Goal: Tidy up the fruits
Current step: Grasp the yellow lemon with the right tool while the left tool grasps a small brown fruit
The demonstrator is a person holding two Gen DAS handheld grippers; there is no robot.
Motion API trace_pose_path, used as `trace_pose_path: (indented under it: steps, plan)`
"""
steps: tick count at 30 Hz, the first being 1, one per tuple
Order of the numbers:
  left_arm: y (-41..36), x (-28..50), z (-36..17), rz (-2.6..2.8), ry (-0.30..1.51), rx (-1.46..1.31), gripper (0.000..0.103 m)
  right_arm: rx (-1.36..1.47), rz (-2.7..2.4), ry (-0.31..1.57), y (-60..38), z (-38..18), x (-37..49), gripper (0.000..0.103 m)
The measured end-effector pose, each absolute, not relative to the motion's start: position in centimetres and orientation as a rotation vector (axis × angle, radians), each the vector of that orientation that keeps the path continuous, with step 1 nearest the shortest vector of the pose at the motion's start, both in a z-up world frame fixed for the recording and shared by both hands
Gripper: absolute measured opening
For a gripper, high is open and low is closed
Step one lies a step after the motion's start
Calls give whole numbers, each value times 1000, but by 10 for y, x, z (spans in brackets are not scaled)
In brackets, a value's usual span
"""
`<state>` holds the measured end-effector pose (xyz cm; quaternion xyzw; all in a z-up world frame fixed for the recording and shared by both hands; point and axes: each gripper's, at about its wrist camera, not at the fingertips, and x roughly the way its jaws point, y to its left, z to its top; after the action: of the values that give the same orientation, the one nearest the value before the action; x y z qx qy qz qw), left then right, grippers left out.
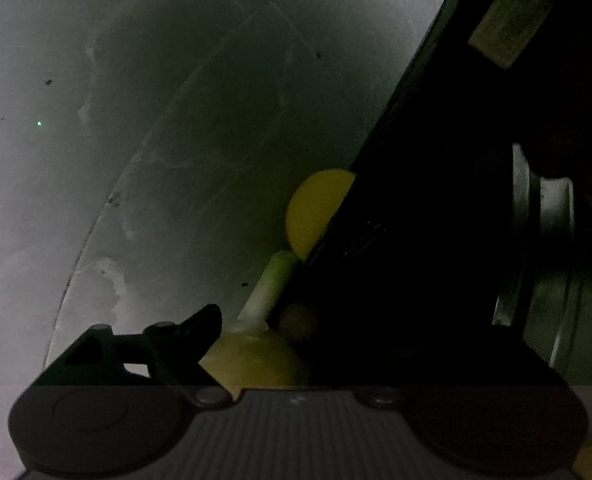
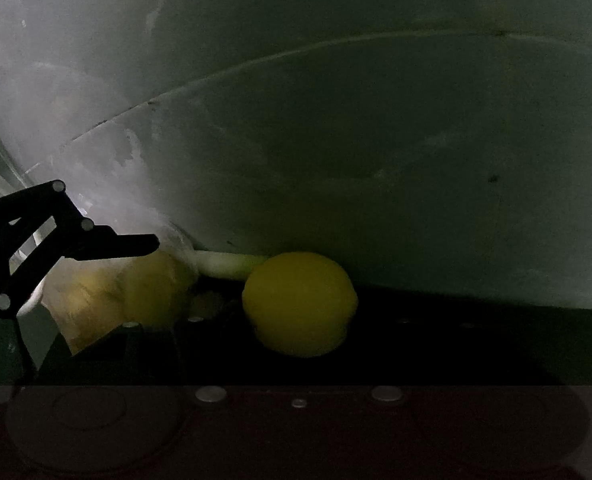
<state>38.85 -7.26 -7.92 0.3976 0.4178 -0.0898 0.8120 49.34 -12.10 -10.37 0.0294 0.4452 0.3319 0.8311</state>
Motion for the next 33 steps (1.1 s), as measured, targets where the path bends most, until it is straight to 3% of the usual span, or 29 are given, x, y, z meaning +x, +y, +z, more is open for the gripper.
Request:
trace_pose_path:
  steps: [9, 14, 21, 30, 33]
  plan:
    - [-74, 406, -90, -178, 946, 848, 79, 94, 648, 955, -150, -106, 491, 62]
    - [-65, 421, -87, -187, 1016, 786, 63, 106, 641, 955, -153, -110, 490, 62]
    - [-57, 439, -82, -227, 1108, 798, 59, 125, 635, 958, -154, -113, 487, 62]
    - [-57, 458, -82, -296, 1197, 819, 43, 134, 635, 957, -156, -114, 486, 62]
    - [-53, 465, -80, -321, 1225, 775, 33, 135, 638, 957, -158, -114, 485, 62]
